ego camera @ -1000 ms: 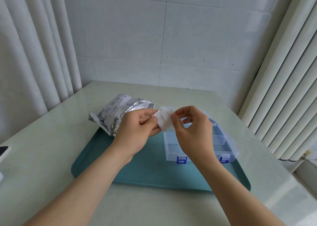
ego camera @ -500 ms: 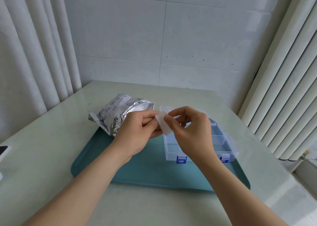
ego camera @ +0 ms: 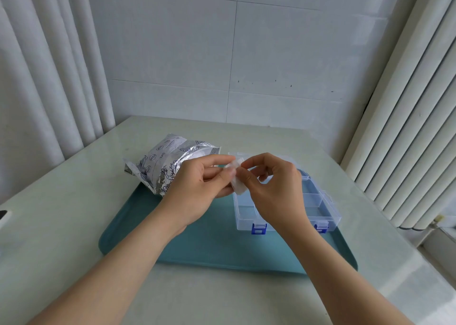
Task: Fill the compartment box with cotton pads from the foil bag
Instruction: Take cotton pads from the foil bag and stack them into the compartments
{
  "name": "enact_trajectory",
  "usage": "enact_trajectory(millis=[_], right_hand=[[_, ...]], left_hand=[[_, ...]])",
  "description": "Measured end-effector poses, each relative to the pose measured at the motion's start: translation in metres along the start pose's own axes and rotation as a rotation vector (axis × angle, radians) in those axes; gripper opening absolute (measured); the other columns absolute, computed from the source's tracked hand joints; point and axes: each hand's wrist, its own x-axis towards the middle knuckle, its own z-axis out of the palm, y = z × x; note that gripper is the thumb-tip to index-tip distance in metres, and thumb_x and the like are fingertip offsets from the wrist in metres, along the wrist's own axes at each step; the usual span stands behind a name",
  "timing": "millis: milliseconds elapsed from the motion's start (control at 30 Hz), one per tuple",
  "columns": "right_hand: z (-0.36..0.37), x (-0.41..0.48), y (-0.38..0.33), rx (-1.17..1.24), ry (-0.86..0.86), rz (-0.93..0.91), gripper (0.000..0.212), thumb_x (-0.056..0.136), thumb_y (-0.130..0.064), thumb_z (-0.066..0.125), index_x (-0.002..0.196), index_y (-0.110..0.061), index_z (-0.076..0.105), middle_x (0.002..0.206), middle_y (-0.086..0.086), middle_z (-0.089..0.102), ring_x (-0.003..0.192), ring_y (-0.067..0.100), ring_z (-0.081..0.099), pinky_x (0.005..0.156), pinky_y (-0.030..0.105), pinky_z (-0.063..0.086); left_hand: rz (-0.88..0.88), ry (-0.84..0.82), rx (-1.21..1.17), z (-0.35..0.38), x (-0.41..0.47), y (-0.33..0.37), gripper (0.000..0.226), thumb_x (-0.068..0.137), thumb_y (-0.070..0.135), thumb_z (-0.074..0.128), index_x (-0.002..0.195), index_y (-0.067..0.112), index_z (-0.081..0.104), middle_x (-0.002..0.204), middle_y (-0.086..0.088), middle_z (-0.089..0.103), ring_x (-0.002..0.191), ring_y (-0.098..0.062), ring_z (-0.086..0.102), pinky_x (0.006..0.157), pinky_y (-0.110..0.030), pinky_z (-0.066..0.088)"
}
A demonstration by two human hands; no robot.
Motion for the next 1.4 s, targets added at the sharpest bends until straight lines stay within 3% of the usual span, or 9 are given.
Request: enact_trajectory(millis=[167,333,467,667,833,1133,1200,1300,1400], right_hand=[[-0.003,-0.001,0.000,-0.045,-0.125,0.009,0.038,0.092,-0.031,0.077,0.127,-0.035,0.063,0.105,-0.018,0.067,0.095,0.003,0.062,0.078,0.007,0.042],[-0.007,0.006,0.005,-0.042,-0.130,0.029,0.007,0.095,-0.021,0.070,0.094,-0.024,0.077,0.072,-0.015,0.072,0.064,0.002,0.063,0.060,0.012,0.042],[-0.018,0.012,0.014,-0.047,0.064,0.144,0.009,0.099,-0.014,0.064,0.101,-0.021,0.070,0.062,-0.006,0.067,0.050,0.004,0.055,0.047,0.013,0.040],[-0.018,0.019,0.023,-0.148,-0.070,0.157,0.024,0.104,-0.005,0.054,0.121,-0.022,0.060,0.075,0.009,0.069,0.066,0.014,0.057,0.051,0.017,0.042],[-0.011,0.023,0.027,-0.203,-0.246,0.238,0.020,0.103,-0.012,0.060,0.121,-0.020,0.056,0.073,0.004,0.063,0.067,0.011,0.052,0.046,0.013,0.037],[0.002,0.042,0.020,-0.388,-0.469,0.320,0.034,0.088,-0.019,0.075,0.117,-0.023,0.057,0.113,0.010,0.064,0.082,0.019,0.069,0.057,0.025,0.051],[0.006,0.044,0.020,-0.412,-0.483,0.310,0.030,0.085,-0.021,0.079,0.110,-0.021,0.064,0.109,0.010,0.066,0.082,0.020,0.071,0.059,0.028,0.056],[0.012,0.045,0.019,-0.534,-0.457,0.224,0.010,0.080,-0.019,0.081,0.085,-0.019,0.071,0.085,0.002,0.071,0.085,0.019,0.067,0.065,0.031,0.058],[0.016,0.045,0.020,-0.616,-0.427,0.229,0.017,0.073,-0.020,0.085,0.068,-0.024,0.069,0.075,-0.004,0.068,0.077,0.018,0.065,0.060,0.028,0.053]], left_hand=[[0.069,0.017,0.148,-0.003,0.002,-0.009,0.031,0.105,0.002,0.060,0.133,0.014,0.065,0.106,-0.006,0.081,0.097,-0.019,0.080,0.086,-0.030,0.064],[0.113,0.109,0.324,0.005,0.001,-0.017,0.023,0.105,0.011,0.063,0.123,0.022,0.055,0.108,0.000,0.072,0.091,-0.015,0.078,0.079,-0.037,0.066],[0.131,0.053,0.649,0.015,-0.003,-0.028,0.028,0.104,0.023,0.063,0.131,0.023,0.055,0.126,0.010,0.061,0.103,-0.002,0.066,0.087,-0.023,0.058],[-0.047,-0.077,0.734,0.017,-0.006,-0.024,0.059,0.105,0.034,0.057,0.160,0.028,0.037,0.130,0.001,0.060,0.119,-0.010,0.065,0.111,-0.037,0.048],[-0.058,-0.098,0.703,0.015,-0.006,-0.018,0.064,0.098,0.032,0.066,0.157,0.028,0.042,0.143,0.002,0.055,0.107,0.001,0.068,0.106,-0.032,0.053],[-0.018,-0.096,0.718,0.013,-0.005,-0.016,0.069,0.095,0.033,0.072,0.156,0.022,0.043,0.133,0.006,0.059,0.100,0.002,0.070,0.099,-0.028,0.056],[0.056,-0.057,0.748,0.012,-0.004,-0.016,0.060,0.095,0.031,0.072,0.150,0.019,0.051,0.122,0.008,0.061,0.093,0.002,0.071,0.095,-0.025,0.056],[0.434,0.117,0.830,0.003,0.002,-0.017,0.028,0.093,0.008,0.067,0.120,0.014,0.074,0.108,0.002,0.071,0.073,-0.002,0.059,0.077,-0.029,0.058],[0.673,0.361,0.920,-0.014,0.009,-0.014,0.023,0.089,-0.005,0.061,0.099,0.011,0.075,0.103,-0.001,0.068,0.086,-0.017,0.062,0.073,-0.032,0.054]])
